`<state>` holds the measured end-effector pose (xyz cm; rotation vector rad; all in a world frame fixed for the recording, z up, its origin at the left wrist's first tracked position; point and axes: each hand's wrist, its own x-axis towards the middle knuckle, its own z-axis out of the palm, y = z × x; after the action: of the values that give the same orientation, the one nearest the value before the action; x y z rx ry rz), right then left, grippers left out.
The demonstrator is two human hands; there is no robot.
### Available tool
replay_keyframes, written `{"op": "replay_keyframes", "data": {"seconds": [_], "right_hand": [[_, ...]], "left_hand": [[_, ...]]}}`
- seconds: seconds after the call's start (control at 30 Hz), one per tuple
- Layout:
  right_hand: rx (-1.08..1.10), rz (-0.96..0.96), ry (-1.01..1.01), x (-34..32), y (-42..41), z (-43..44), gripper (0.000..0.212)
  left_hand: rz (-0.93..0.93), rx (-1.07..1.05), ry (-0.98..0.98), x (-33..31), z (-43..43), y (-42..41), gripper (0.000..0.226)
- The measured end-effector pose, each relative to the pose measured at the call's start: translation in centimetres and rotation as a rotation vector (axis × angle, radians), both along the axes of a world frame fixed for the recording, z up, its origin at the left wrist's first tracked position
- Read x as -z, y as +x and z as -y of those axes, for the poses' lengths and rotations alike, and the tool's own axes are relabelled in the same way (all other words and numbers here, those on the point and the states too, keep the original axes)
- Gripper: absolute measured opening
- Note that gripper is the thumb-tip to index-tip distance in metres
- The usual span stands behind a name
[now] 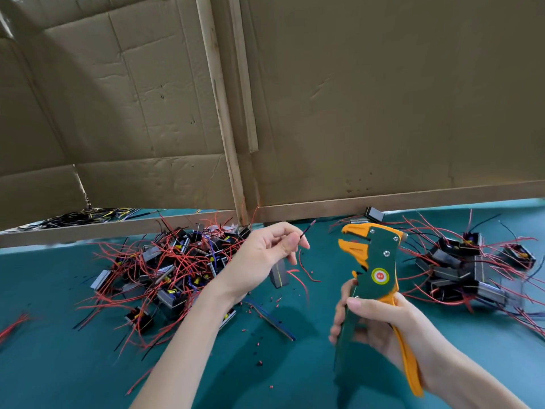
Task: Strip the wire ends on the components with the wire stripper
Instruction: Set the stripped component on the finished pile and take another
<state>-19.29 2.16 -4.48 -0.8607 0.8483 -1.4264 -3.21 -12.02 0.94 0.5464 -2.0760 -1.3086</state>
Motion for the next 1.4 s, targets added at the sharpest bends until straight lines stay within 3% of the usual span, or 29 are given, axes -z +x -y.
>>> {"op": "replay_keyframes", "data": {"seconds": [0.17, 0.43, 0.87, 1.03, 1.4], "right_hand": [[-0.027, -0.047, 0.002, -0.1, -0.1, -0.1, 0.025], [-0.111, -0.096, 0.014, 0.5, -0.4, 0.1, 0.040], [-0.127, -0.159, 0.011, 0.1, -0.5, 0.1, 0.023], [-0.143, -0.221, 0.013, 0.5, -0.6, -0.1, 0.036], [-0.113, -0.283, 0.020, 0.0, 0.1, -0.7, 0.036]], "left_hand": [[0.009, -0.026, -0.093, -0.6, -0.1, 0.3, 0.014], [-0.031, -0.019, -0.079, -0.9, -0.6, 0.0, 0.005], [0.044, 0.024, -0.042, -1.2, -0.7, 0.4, 0.015], [0.109, 0.043, -0.065, -1.6, -0.5, 0.9, 0.019], [0.163, 0.067, -0.101, -2.3, -0.7, 1.7, 0.018]]}}
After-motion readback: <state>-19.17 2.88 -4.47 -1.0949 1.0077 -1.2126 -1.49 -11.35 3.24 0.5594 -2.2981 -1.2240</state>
